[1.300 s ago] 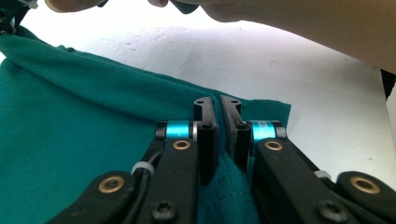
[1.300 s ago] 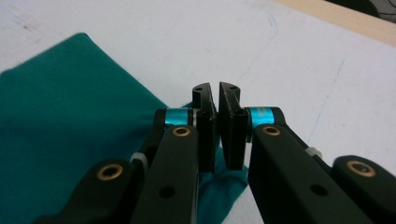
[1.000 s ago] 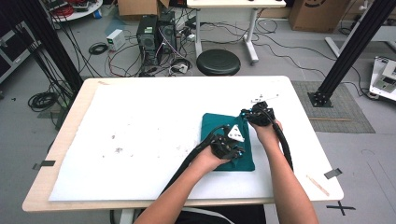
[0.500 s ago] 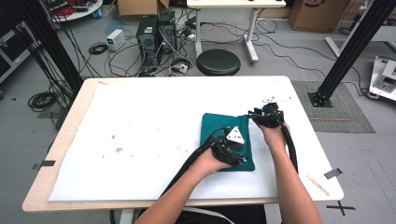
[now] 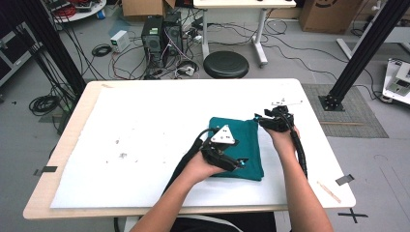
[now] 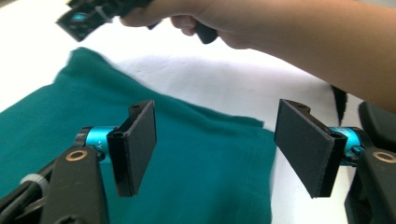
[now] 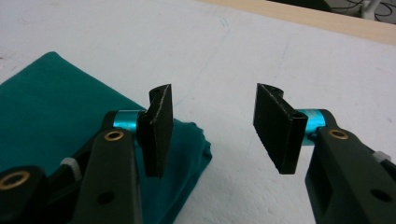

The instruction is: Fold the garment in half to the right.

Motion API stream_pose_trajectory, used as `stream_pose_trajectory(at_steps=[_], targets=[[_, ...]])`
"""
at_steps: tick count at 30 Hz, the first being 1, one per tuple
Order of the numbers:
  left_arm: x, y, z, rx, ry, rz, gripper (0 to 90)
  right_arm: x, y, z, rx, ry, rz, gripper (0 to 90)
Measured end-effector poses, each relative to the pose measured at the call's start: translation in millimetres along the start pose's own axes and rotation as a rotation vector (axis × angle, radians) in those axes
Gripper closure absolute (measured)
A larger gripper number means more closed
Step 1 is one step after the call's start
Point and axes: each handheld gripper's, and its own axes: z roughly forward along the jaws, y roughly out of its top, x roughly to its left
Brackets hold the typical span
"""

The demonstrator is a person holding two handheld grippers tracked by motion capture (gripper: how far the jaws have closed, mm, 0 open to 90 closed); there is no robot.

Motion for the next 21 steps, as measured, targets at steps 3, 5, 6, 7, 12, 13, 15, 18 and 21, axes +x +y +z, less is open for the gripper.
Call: stream_pose_trajectory(at_steps=[3, 5, 6, 7, 12, 13, 15, 18, 21], targets=[[5.4, -5.5, -10.1, -0.007, 0.029, -0.012, 28.4, 2.3, 0.8, 0.7, -0.003, 0.001, -0.008, 48.4], [9.2, -9.9, -17.3, -0.006, 0.042, -0.013, 28.0, 3.1, 0.8, 0.7, 0.001, 0.005, -0.009, 47.8], [11.7, -13.4, -22.9, -0.004, 0.053, -0.015, 28.0, 3.1, 0.8, 0.6, 0.003, 0.006, -0.009, 47.5], [13.4, -16.3, -27.1, -0.011, 0.064, -0.021, 27.9, 3.1, 0.8, 0.4, 0.006, 0.005, -0.011, 47.3], [21.8, -28.0, -50.8, -0.019, 0.116, -0.033, 26.0, 4.0, 1.0, 0.2, 0.009, 0.006, -0.01, 46.6], [23.1, -29.8, -55.5, -0.021, 0.129, -0.038, 25.5, 4.2, 1.1, 0.1, 0.009, 0.005, -0.011, 46.4], [26.0, -33.1, -64.7, -0.026, 0.148, -0.037, 25.4, 5.1, 1.3, 0.8, 0.01, 0.007, -0.023, 46.1], [29.5, -38.0, -77.4, -0.044, 0.172, -0.047, 25.4, 6.7, 1.4, 1.2, 0.017, 0.01, -0.026, 45.3], [33.4, -41.7, -87.8, -0.054, 0.191, -0.055, 25.4, 8.3, 1.8, 0.9, 0.015, 0.013, -0.033, 44.4]])
